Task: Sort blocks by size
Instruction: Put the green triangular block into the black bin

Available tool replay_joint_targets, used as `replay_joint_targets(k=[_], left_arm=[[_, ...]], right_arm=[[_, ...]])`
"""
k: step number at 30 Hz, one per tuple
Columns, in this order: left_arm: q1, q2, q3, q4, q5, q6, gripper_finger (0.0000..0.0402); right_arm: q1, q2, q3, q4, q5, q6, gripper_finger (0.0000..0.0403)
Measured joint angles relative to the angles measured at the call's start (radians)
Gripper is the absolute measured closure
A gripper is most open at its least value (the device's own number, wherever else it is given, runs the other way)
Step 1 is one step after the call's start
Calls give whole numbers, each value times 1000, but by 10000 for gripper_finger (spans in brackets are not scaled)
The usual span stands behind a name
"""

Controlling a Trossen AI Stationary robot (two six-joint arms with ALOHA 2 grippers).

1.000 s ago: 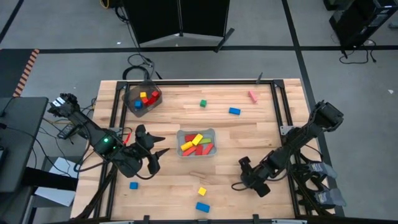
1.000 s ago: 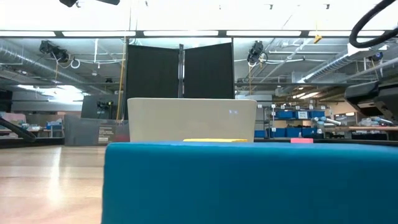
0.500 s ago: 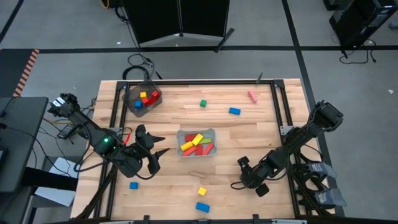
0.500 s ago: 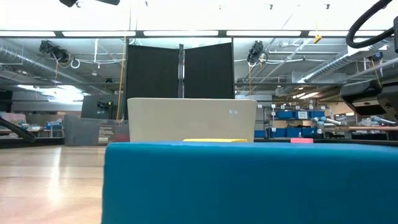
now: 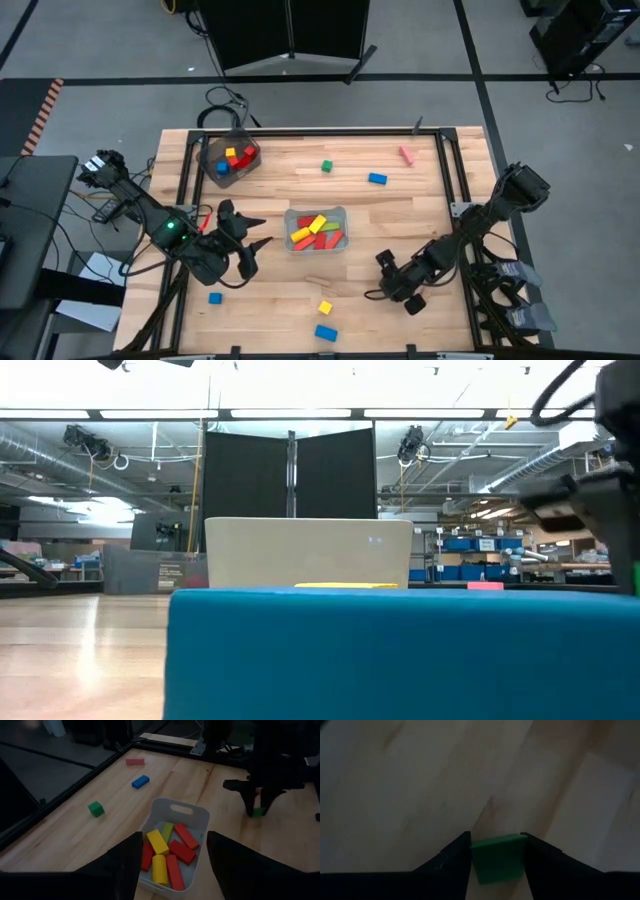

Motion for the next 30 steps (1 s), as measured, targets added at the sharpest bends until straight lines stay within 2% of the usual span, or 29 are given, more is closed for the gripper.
replay_joint_targets(k=[5,10,14,17,21,24,30], left_arm=[[0,-5,0,54,-9,47,174],[0,-52,0,164,-42,156,174],[0,-108,0,261,-63,281,174],[0,-150,0,323,-67,370,174],[0,-207,0,375,-80,476,174],[-1,-250,0,388,-86,518,174],[-1,-306,0,379,-86,541,174]], right_arm=[[-44,0,81,-14,10,-105,240],[-127,-2,202,3,83,-293,240],[-268,-2,271,143,156,-406,240],[-409,20,294,346,112,-424,240],[-584,136,356,574,50,-388,240],[-681,255,467,676,5,-340,240],[-800,524,786,685,-63,-239,240]])
